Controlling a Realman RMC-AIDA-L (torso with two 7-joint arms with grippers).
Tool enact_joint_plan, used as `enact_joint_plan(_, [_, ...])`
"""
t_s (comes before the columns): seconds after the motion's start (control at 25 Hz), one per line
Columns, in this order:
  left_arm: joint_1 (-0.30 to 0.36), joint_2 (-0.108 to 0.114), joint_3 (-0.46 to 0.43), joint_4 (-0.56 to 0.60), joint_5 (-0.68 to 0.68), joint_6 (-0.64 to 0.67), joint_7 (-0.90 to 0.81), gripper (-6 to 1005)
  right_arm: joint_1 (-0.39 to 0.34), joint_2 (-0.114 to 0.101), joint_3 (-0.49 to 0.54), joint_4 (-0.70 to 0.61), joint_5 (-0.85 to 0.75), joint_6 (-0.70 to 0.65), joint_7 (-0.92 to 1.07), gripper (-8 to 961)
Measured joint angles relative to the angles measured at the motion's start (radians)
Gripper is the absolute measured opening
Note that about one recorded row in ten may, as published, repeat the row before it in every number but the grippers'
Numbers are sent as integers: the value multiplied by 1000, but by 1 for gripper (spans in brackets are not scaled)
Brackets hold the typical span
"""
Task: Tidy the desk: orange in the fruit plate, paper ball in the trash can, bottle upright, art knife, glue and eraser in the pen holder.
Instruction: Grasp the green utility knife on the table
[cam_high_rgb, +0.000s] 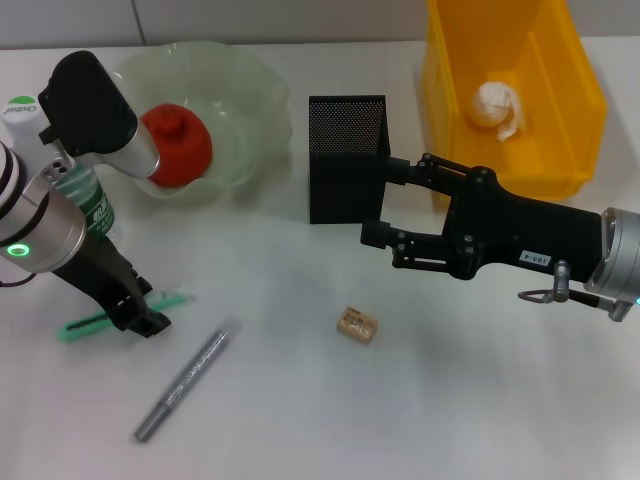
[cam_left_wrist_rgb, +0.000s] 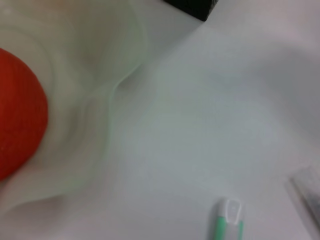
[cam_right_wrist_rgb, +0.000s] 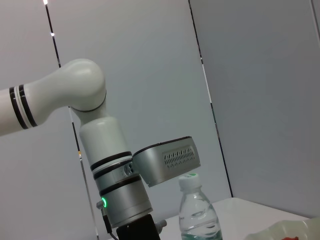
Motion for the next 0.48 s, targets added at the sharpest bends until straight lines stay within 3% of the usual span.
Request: enact_joint_plan(0.48, [0, 0, 0, -7, 0, -2, 0, 452, 1, 0, 0, 0, 0, 0, 0, 841])
